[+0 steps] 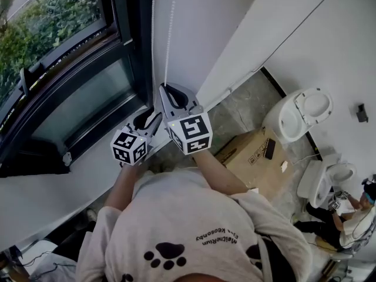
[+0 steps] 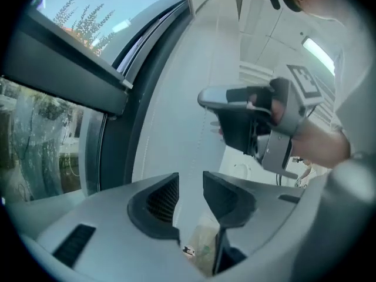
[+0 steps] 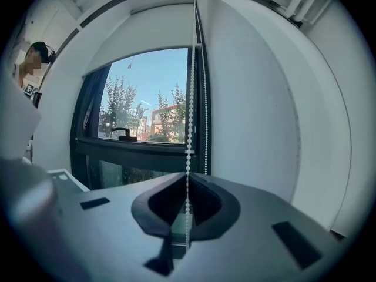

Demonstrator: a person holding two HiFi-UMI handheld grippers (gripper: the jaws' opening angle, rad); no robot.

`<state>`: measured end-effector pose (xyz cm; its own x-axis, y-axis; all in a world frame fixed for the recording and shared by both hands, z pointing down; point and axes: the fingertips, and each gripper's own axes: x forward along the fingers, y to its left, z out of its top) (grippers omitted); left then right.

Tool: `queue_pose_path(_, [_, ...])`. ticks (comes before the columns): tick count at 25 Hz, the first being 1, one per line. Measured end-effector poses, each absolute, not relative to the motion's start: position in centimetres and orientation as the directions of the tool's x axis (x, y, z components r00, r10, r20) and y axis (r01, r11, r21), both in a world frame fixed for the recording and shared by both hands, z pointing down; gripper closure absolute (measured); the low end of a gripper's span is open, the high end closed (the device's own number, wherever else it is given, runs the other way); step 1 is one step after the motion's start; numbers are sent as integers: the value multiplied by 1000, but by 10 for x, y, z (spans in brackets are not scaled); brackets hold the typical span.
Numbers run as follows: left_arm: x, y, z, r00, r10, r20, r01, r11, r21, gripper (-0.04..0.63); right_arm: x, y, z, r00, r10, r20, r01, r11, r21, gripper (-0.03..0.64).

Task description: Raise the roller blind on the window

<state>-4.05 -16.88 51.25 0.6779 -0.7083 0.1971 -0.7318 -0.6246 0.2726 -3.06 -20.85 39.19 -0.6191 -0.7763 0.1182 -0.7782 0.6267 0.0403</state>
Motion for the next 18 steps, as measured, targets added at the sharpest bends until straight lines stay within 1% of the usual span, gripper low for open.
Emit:
queue_pose_path(3, [-44,-170,476,677,-719,156,-731,-632,258,463,-29,-210,393,-615,-780,118,-781,623,43,603])
queue_pose_path(8, [-44,-172,414,682,-721,123,-729,-658,189,474,-28,-211,392,-612,-783,110,-784,620,47,603])
queue_pose_path(12, [-44,-173,365,688,-723,56,-722,-675,154,483,-26,-212,393,-612,-783,111,-784,619,48,603])
queue_pose_path(18, [-34,-186,308,701,-713,0,-712,-700,58,491,-28,-212,393,-614,-782,110,-782,621,52,603])
